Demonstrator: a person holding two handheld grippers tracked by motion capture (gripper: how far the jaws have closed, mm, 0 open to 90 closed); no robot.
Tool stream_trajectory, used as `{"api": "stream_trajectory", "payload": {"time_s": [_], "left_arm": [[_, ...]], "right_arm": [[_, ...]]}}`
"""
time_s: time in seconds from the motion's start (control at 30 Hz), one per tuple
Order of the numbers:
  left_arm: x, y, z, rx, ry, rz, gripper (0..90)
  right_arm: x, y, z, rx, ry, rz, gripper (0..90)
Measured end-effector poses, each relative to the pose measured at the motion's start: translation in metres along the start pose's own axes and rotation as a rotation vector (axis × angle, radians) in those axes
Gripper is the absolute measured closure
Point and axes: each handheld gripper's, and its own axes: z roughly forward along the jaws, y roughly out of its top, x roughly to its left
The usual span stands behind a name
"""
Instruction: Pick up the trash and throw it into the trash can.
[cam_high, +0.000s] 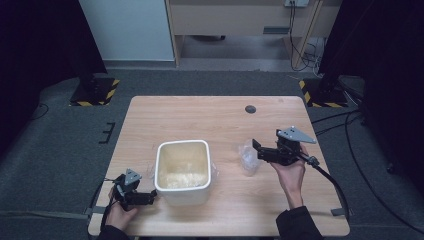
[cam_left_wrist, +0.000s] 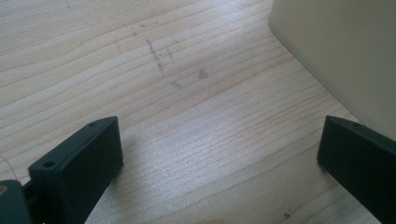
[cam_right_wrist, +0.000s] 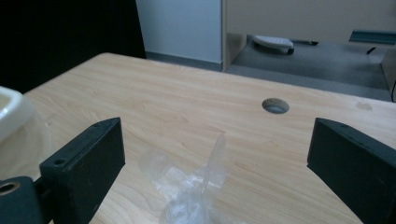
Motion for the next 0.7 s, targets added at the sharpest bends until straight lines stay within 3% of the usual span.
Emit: {"api": "stream_trajectory", "payload": {"time_s": [0.17, 0.53, 0.7], "left_arm": [[0.000, 0.000, 0.000, 0.000, 0.001, -0.001, 0.0], [0.000, 0.000, 0.000, 0.000, 0.002, -0.001, 0.0], [0.000, 0.000, 0.000, 0.000, 0.002, -0.002, 0.0]], "right_arm": [[0.003, -0.011, 0.012, 0.051, -0.007, -0.035, 4.3], [0.008, -0.040, 0.037, 0.135, 0.004, -0.056, 4.4], [0.006, -0.059, 0.050, 0.209, 0.004, -0.072, 4.4]]}}
